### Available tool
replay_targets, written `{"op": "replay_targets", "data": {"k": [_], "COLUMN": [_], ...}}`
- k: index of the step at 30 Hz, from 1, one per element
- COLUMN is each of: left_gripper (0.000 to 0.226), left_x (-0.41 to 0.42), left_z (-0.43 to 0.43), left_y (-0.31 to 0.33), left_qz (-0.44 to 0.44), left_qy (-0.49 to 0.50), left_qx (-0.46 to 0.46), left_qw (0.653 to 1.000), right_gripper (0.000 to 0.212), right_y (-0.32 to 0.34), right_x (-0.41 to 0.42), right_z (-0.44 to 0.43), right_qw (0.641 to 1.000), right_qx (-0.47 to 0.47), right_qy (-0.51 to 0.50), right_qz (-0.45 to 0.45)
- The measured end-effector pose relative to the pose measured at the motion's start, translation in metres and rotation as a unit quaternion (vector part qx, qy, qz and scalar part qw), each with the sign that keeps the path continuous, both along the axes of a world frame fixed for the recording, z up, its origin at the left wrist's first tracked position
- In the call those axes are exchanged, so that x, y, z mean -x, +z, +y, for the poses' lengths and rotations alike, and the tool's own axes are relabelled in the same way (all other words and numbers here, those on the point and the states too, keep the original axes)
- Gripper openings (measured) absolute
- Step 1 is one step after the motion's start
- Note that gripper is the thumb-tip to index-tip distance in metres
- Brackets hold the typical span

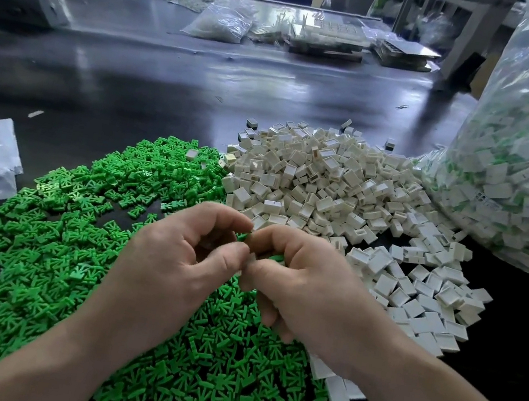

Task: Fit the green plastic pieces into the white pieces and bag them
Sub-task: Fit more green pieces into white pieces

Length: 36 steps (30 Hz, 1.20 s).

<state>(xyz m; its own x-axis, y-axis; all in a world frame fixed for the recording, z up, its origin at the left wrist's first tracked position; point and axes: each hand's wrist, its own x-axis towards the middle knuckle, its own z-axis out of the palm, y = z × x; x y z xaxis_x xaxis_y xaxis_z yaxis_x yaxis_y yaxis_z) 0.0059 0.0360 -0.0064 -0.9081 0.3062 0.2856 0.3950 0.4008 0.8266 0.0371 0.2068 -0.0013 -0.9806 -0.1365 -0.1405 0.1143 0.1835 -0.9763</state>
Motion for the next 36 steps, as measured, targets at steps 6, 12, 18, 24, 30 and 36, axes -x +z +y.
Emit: {"op": "replay_targets", "data": {"k": [6, 12, 18, 24, 30, 36], "left_gripper": [0.022, 0.031, 0.018, 0.024, 0.031, 0.027], "left_x": [0.009, 0.01, 0.005, 0.006, 0.002, -0.002], "left_z": [-0.008, -0.006, -0.001, -0.003, -0.004, 0.001], "left_y": [-0.001, -0.001, 0.001, -0.002, -0.004, -0.002], "left_qz": [-0.108, -0.186, -0.221, -0.193, -0.103, -0.153], "left_qy": [-0.008, -0.049, -0.051, -0.043, -0.012, -0.045], "left_qx": [-0.191, -0.3, -0.33, -0.309, -0.206, -0.274], "left_qw": [0.976, 0.934, 0.916, 0.93, 0.973, 0.948], "right_gripper": [0.014, 0.007, 0.011, 0.008, 0.01, 0.013], "right_y": [0.008, 0.009, 0.006, 0.003, 0.005, 0.005], "right_x": [0.005, 0.005, 0.003, 0.002, 0.0, -0.002], "right_z": [0.005, 0.008, 0.006, 0.006, 0.007, 0.005], "right_qw": [0.971, 0.959, 0.972, 0.993, 0.993, 0.993], "right_qx": [0.221, 0.267, 0.228, 0.121, 0.104, 0.095], "right_qy": [-0.02, 0.027, 0.002, -0.005, 0.012, -0.004], "right_qz": [-0.087, -0.092, -0.062, 0.002, 0.051, 0.067]}}
